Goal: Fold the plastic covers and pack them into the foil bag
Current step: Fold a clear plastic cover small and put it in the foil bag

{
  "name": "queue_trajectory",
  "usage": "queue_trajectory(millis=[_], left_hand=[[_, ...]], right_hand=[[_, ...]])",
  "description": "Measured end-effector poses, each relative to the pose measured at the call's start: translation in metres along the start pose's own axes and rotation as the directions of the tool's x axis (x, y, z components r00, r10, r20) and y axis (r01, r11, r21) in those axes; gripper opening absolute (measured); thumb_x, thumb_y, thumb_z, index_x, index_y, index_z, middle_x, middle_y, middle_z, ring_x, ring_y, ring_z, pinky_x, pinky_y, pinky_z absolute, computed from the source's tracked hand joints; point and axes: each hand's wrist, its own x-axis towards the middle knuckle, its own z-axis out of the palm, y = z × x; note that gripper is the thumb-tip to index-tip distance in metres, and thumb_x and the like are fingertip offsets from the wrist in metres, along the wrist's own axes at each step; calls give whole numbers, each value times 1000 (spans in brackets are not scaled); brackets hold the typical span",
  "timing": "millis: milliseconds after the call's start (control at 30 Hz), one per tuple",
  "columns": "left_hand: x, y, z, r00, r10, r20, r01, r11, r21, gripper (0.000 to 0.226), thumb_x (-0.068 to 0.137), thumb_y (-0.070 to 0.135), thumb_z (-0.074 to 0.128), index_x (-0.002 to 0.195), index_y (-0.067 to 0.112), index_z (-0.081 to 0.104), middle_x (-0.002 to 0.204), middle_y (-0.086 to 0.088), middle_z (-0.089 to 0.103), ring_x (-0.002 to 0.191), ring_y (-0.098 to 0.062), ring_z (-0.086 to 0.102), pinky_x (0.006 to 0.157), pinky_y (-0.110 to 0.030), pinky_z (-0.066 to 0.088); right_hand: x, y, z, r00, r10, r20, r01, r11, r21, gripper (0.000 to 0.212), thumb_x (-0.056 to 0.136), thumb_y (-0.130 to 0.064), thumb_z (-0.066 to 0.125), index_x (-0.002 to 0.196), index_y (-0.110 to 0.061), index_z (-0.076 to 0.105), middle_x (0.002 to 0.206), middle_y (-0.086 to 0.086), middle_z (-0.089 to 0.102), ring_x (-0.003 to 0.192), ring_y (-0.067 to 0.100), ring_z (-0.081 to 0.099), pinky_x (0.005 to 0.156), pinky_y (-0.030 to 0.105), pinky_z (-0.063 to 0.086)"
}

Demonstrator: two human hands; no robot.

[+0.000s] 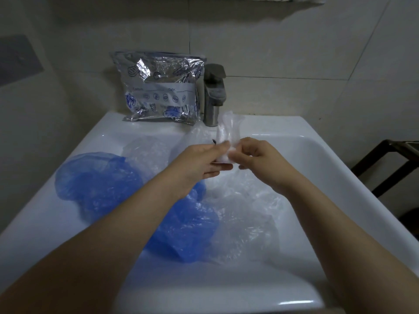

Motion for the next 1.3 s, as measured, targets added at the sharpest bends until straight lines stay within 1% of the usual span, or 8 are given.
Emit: queue_trajectory(millis=[267, 367, 500, 633, 767, 900, 1000, 1300], left_hand=[[-1, 0, -2, 998, 66, -19, -62, 985, 163, 15, 94, 21, 53, 89, 17, 66, 81, 2, 73, 75, -8, 70, 72, -13, 50], [-3, 1, -1, 998, 63, 14, -65, 978, 198, 12, 92, 20, 55, 92, 16, 66, 83, 1, 72, 72, -8, 70, 75, -17, 50], [-3, 1, -1, 999, 47, 20, -50, 979, 197, 9, 91, 15, 56, 93, 14, 65, 81, -2, 73, 72, -12, 70, 86, -27, 51], [-2, 3, -7, 998, 49, 30, -54, 978, 202, 11, 92, 10, 54, 98, 8, 62, 85, -10, 72, 76, -19, 70, 86, -30, 53], [-2, 3, -11, 996, 25, 81, -41, 977, 208, 15, 91, 7, 54, 101, 0, 62, 86, -16, 71, 84, -31, 66, 79, -28, 55], [-2, 1, -11, 992, 13, 129, -50, 955, 294, 9, 90, 9, 56, 92, 6, 65, 88, -15, 72, 86, -30, 66, 82, -30, 53], [-3, -1, -8, 994, 54, 94, -85, 928, 363, 6, 87, 6, 61, 90, 8, 66, 86, -15, 68, 81, -21, 61, 84, -29, 50], [-2, -3, 4, 998, 63, 12, -63, 920, 387, 15, 87, 18, 63, 102, 17, 64, 87, -9, 70, 71, -13, 65, 77, -30, 54]], right_hand=[[-2, -4, -5, 982, 174, 77, -188, 946, 265, 12, 88, -16, 61, 96, -9, 59, 97, 12, 65, 91, 23, 64, 83, 33, 53], [-4, -3, -15, 977, 161, 142, -210, 849, 484, 27, 90, -10, 54, 117, -8, 56, 104, 10, 64, 96, 23, 64, 85, 34, 53], [-5, -4, -19, 985, 119, 122, -164, 854, 494, 51, 88, 12, 43, 131, -16, 46, 110, 12, 59, 90, 24, 64, 77, 30, 55], [-7, -6, -23, 999, -27, 31, 15, 942, 335, 73, 86, 18, 45, 128, -41, 37, 110, 5, 54, 70, 16, 62, 66, 25, 53], [-7, -6, -26, 986, -156, 65, 144, 977, 158, 37, 86, 11, 52, 101, -22, 60, 112, -3, 57, 79, 18, 62, 69, 25, 53], [-7, -4, -24, 992, -97, 86, 85, 987, 137, 18, 83, 2, 62, 80, -15, 63, 110, -2, 62, 94, 21, 61, 75, 26, 51], [-5, -2, -22, 996, -64, 69, 56, 992, 115, 15, 81, -2, 65, 75, -15, 63, 97, 5, 67, 83, 21, 61, 73, 27, 50], [-1, -7, 3, 983, -62, -174, 38, 989, -143, 29, 74, -11, 74, 91, -19, 51, 77, -5, 54, 62, 9, 47, 53, 22, 41]])
